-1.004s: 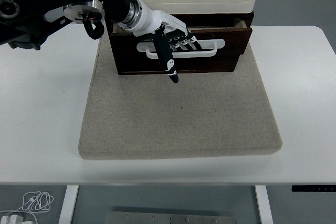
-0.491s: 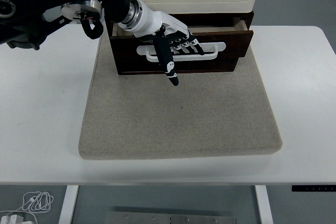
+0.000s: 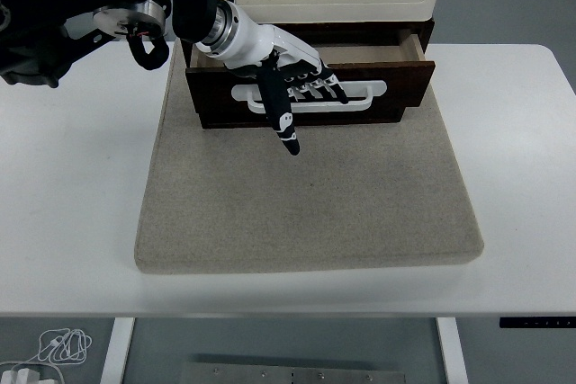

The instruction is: Open the drawer under the combination cabinet

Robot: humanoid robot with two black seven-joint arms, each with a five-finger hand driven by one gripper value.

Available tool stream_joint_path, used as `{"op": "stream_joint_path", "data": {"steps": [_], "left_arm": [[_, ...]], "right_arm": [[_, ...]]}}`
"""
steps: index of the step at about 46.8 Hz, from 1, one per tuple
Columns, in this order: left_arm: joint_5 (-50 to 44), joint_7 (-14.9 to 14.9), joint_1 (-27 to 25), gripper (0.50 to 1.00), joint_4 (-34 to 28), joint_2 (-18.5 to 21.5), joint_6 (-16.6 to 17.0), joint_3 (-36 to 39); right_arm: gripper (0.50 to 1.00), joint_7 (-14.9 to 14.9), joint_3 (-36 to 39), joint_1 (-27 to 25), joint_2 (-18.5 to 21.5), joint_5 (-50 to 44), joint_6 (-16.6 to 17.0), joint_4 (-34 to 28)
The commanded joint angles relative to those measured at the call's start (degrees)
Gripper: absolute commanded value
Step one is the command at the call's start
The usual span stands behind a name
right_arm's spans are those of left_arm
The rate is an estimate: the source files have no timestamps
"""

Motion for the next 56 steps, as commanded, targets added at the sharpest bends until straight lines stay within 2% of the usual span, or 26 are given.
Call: {"op": "stream_joint_path", "data": {"steps": [1,20,56], "left_arm": [[0.04,0.01,0.17,1.0,-0.44,0.45,-0.31,-0.04],[-0.05,0.01,0.18,1.0,-1.06,0.54,-2.33,-0.83],[0.3,0.01,0.26,1.0,-2.64,0.54,-2.42,-1.27]], "right_arm": [[0.926,0.0,0.0,0.0,0.0,0.0,0.0,0.0],[0.926,0.0,0.0,0.0,0.0,0.0,0.0,0.0],[0.926,0.0,0.0,0.0,0.0,0.0,0.0,0.0]]}}
